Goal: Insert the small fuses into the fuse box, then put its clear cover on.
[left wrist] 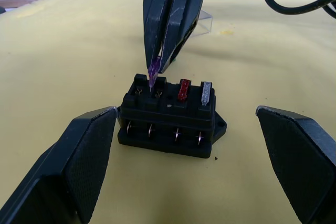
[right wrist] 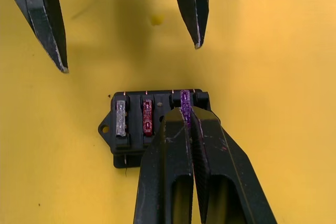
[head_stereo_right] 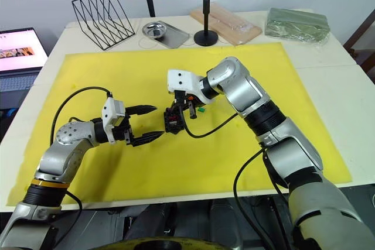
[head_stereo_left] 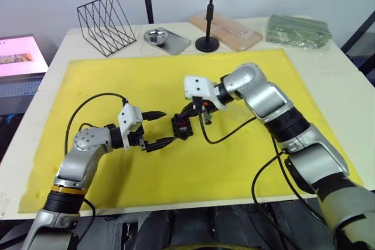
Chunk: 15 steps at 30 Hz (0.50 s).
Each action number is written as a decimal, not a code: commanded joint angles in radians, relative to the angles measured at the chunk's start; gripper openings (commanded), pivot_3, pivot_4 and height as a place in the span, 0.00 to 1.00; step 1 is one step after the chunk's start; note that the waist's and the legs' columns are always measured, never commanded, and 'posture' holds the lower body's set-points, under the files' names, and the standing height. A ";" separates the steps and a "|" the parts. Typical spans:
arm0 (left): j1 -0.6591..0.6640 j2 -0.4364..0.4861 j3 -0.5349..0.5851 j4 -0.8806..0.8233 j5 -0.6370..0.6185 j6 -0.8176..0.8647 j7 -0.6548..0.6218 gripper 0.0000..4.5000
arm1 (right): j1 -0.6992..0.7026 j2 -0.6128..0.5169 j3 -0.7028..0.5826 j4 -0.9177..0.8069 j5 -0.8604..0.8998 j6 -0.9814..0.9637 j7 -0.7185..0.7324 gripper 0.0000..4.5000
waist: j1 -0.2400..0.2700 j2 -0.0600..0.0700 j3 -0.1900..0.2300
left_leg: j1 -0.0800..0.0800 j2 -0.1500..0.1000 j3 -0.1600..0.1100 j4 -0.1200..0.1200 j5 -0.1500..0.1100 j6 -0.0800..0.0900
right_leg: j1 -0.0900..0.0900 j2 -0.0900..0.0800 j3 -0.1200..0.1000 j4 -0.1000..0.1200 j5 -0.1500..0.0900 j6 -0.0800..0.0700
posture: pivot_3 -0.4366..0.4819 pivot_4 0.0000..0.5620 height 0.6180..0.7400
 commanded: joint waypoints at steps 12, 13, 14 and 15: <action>0.001 0.006 0.015 -0.020 0.012 -0.019 0.001 1.00 | 0.005 0.013 -0.006 0.011 -0.030 -0.030 0.007 0.01 | 0.000 0.000 0.000 | 0.000 0.000 0.000 0.000 0.000 0.000 | 0.000 0.000 0.000 0.000 0.000 0.000 | 0.48 0.27 1.00; 0.002 0.006 0.016 -0.020 0.013 -0.019 0.001 1.00 | 0.006 0.013 -0.006 0.010 -0.030 -0.029 0.008 0.01 | 0.000 0.000 0.000 | 0.000 0.000 0.000 0.000 0.000 0.000 | 0.000 0.000 0.000 0.000 0.000 0.000 | 0.48 0.27 1.00; 0.002 0.006 0.017 -0.020 0.013 -0.019 0.001 1.00 | 0.007 0.013 -0.006 0.009 -0.030 -0.028 0.008 0.01 | 0.000 0.000 0.000 | 0.000 0.000 0.000 0.000 0.000 0.000 | 0.000 0.000 0.000 0.000 0.000 0.000 | 0.48 0.27 1.00; 0.003 0.006 0.017 -0.020 0.013 -0.018 0.001 1.00 | 0.007 0.013 -0.007 0.009 -0.031 -0.028 0.008 0.01 | 0.000 0.000 0.000 | 0.000 0.000 0.000 0.000 0.000 0.000 | 0.000 0.000 0.000 0.000 0.000 0.000 | 0.48 0.27 1.00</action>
